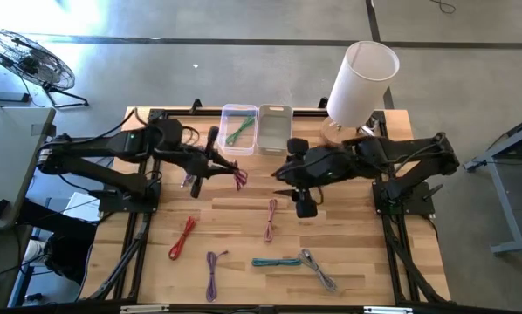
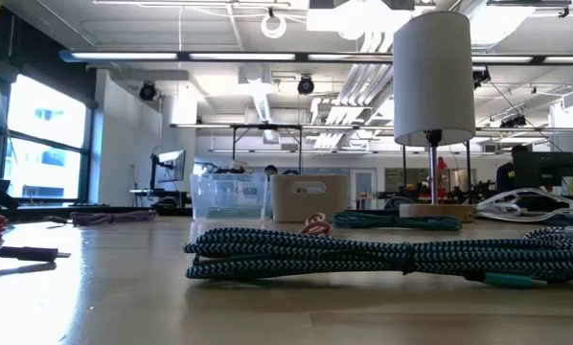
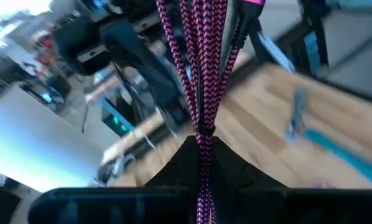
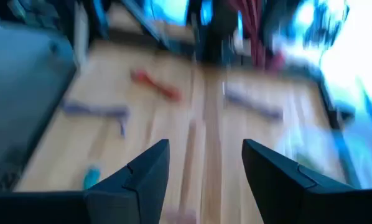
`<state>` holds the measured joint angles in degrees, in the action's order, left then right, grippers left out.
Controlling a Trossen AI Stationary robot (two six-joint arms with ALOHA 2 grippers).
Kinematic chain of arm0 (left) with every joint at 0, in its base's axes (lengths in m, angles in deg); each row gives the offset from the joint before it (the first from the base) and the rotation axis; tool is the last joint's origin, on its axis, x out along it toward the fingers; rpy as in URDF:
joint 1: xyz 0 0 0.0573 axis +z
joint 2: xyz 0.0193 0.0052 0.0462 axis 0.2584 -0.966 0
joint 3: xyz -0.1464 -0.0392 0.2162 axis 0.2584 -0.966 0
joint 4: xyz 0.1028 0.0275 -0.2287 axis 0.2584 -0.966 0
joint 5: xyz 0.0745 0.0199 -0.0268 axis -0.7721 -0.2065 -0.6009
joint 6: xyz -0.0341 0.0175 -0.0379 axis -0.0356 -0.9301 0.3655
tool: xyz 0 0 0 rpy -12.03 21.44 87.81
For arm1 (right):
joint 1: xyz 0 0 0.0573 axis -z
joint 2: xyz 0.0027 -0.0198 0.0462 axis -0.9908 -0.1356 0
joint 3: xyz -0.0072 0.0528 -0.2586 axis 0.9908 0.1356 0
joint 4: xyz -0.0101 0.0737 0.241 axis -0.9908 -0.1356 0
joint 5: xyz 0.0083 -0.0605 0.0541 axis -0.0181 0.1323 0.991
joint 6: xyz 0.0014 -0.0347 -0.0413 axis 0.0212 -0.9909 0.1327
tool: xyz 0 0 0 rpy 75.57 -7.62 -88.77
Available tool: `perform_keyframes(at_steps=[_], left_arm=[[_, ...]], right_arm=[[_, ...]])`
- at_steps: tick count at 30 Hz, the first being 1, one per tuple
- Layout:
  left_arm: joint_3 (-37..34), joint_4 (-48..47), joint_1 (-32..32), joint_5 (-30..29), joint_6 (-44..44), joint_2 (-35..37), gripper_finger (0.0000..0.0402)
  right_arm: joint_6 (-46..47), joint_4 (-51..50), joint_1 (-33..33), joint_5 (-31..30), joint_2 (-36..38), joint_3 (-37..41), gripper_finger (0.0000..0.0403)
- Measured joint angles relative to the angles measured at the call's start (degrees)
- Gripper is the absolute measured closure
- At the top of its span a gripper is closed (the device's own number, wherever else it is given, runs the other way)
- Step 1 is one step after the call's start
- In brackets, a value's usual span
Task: Pick & Place USB Port
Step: Put the black and pink charger cable into the gray bin
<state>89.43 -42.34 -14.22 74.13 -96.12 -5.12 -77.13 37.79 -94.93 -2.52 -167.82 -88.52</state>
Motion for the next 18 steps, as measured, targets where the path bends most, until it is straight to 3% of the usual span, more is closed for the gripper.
perform_keyframes(at_steps=[5,9,18], left_arm=[[-0.05,11.93,0.0,1.77,7.12,-0.66,0.0392],[-0.07,20.88,-0.02,1.77,13.37,-2.4,0.0392],[-0.07,36.32,-1.97,1.68,19.2,-6.52,0.0392]], right_arm=[[-7.14,8.43,-0.79,0.17,1.23,0.0,0.0209],[-10.51,9.25,-0.84,-1.21,1.19,0.02,0.0209],[-15.96,15.92,-2.08,-14.39,1.17,0.33,0.0209]])
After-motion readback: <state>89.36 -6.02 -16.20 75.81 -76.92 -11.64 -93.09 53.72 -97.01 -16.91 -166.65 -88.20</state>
